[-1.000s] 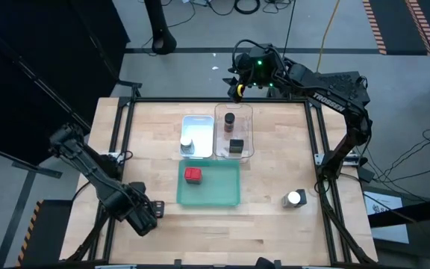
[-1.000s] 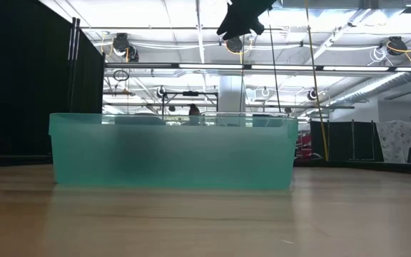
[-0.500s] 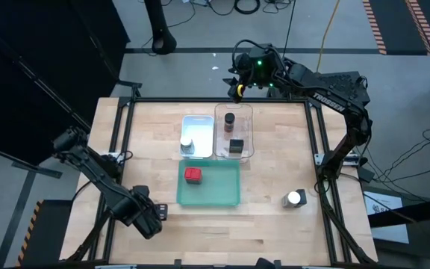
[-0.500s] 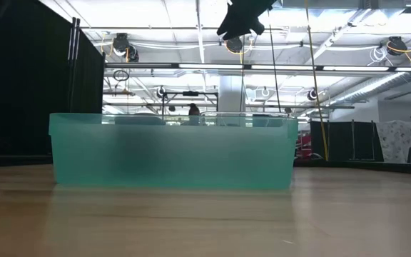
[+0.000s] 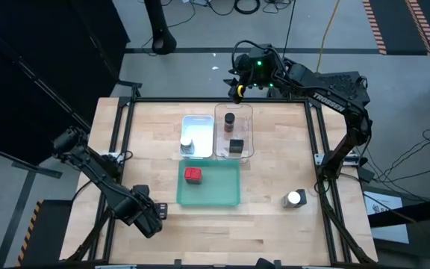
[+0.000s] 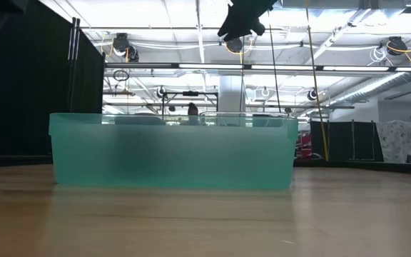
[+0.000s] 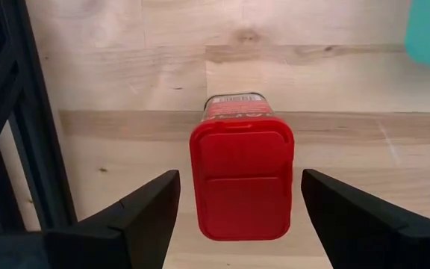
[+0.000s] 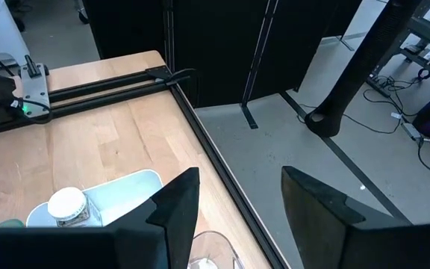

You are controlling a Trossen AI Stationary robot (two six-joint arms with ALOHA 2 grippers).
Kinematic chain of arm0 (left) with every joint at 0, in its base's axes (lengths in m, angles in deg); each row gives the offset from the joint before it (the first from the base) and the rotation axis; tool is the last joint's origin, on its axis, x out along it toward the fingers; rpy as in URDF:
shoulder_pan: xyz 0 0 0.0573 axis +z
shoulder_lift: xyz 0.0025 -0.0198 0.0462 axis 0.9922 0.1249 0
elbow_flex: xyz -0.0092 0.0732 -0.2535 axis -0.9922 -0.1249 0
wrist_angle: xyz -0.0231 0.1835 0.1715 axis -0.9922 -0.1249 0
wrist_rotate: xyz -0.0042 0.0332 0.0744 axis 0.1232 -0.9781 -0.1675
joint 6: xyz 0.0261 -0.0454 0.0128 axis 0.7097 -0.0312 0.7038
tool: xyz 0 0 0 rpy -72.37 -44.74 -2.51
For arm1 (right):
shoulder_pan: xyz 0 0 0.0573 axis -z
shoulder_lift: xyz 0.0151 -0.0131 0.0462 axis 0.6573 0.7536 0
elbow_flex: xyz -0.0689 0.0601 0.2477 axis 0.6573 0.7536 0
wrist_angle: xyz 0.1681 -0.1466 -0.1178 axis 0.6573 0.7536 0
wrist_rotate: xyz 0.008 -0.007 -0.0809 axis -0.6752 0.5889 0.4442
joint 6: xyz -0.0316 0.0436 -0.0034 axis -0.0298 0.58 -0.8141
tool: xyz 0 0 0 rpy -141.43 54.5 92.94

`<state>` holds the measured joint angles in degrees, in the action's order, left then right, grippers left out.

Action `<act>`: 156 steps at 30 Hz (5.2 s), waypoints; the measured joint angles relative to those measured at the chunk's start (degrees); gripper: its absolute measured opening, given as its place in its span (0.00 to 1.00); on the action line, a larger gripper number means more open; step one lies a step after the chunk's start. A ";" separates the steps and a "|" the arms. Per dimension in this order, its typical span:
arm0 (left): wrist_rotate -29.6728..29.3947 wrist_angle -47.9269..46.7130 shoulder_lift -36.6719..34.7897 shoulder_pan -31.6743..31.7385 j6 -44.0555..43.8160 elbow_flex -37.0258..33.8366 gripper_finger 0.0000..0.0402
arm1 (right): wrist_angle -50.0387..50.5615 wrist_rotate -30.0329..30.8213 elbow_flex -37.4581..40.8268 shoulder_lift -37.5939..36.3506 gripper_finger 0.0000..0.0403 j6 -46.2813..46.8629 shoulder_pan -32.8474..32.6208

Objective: Sort spices by type
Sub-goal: Put the red spice can into the green bin

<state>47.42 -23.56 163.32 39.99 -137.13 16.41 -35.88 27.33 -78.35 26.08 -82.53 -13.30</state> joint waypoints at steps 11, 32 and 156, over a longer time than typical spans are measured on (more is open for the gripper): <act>-0.10 0.76 0.00 0.11 0.09 -1.31 0.71 | -0.02 0.00 0.00 0.00 0.43 -0.02 0.00; -0.88 12.08 0.00 0.76 4.72 -8.41 0.55 | 0.00 0.02 0.00 0.00 0.43 -0.07 -0.02; -1.80 4.75 16.22 30.42 123.12 21.18 0.62 | 37.67 4.81 -0.02 -8.41 0.43 1.64 2.62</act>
<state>45.61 -18.81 179.54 70.42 -14.01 37.59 1.78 32.14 -78.37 17.67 -80.89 -10.68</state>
